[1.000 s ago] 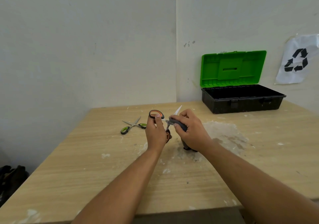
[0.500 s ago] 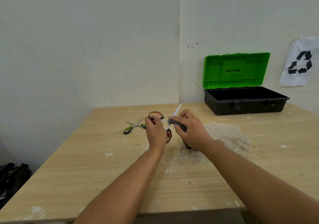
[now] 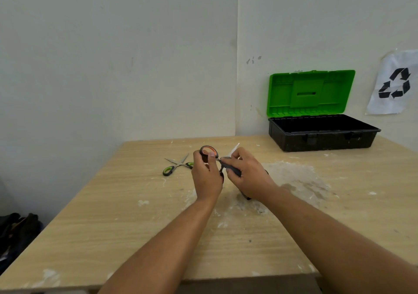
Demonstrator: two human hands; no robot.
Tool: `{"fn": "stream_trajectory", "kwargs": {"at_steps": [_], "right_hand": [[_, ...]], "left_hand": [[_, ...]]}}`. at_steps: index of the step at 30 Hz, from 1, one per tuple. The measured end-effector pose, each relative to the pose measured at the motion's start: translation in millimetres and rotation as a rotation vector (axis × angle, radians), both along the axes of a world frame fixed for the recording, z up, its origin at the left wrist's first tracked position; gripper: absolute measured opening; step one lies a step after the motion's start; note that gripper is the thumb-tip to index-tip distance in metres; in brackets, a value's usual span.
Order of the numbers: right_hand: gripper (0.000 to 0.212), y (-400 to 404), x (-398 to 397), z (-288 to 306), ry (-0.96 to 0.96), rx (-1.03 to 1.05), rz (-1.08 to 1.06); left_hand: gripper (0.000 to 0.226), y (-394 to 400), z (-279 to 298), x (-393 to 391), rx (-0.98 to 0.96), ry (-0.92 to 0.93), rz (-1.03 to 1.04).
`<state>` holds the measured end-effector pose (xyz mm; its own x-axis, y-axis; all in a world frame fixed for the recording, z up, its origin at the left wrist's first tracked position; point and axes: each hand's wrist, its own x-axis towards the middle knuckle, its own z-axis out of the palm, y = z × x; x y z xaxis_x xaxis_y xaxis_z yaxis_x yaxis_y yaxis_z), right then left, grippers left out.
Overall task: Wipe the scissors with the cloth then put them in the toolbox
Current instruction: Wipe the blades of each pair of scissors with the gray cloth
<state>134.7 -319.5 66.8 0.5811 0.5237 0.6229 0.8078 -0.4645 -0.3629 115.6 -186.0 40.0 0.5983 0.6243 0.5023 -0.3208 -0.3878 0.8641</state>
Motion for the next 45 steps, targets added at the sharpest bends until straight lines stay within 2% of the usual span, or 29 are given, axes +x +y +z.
{"fn": "stream_trajectory", "kwargs": {"at_steps": [3, 7, 10, 13, 19, 22, 25, 29, 35, 38, 45], "right_hand": [[0.032, -2.6, -0.6, -1.8, 0.014, -0.026, 0.032], [0.030, -6.9, -2.5, -3.8, -0.008, -0.032, 0.046], [0.033, -5.1, -5.2, -2.4, -0.042, 0.001, 0.050], [0.031, -3.5, -7.7, -2.1, -0.090, -0.075, 0.103], [0.035, -8.4, 4.4, -1.3, -0.131, 0.000, -0.068], [0.037, -4.4, -0.7, -8.5, -0.177, 0.006, -0.021], [0.038, -0.2, -3.2, -15.7, -0.212, -0.016, -0.002], [0.042, -2.4, 3.1, -18.1, -0.235, -0.012, -0.093], [0.038, 5.8, 1.5, -16.2, -0.200, 0.126, -0.152], [0.040, 8.9, -1.8, -13.4, -0.244, 0.075, -0.117], [0.043, 3.0, 2.7, -11.6, -0.264, 0.039, -0.241]], "left_hand": [[0.011, 1.7, -1.0, 2.3, -0.047, 0.010, 0.011], [0.020, 6.8, -2.1, 6.0, -0.184, 0.059, 0.031], [0.019, 2.3, 0.3, 6.3, -0.165, 0.050, 0.020], [0.019, -0.6, 1.0, 5.9, -0.156, 0.028, 0.024], [0.017, 1.7, 2.4, 6.1, -0.334, 0.064, 0.008], [0.016, 0.5, 6.5, 7.0, -0.381, 0.042, -0.010], [0.017, -3.4, 9.8, 7.2, -0.391, 0.017, 0.004], [0.016, -3.6, 12.7, 5.2, -0.430, -0.017, 0.064], [0.015, -4.8, 14.5, 2.8, -0.434, -0.050, 0.095], [0.015, -8.4, 17.0, 1.5, -0.417, -0.065, 0.109], [0.016, -5.1, 11.2, -2.1, -0.390, -0.094, 0.108]]}}
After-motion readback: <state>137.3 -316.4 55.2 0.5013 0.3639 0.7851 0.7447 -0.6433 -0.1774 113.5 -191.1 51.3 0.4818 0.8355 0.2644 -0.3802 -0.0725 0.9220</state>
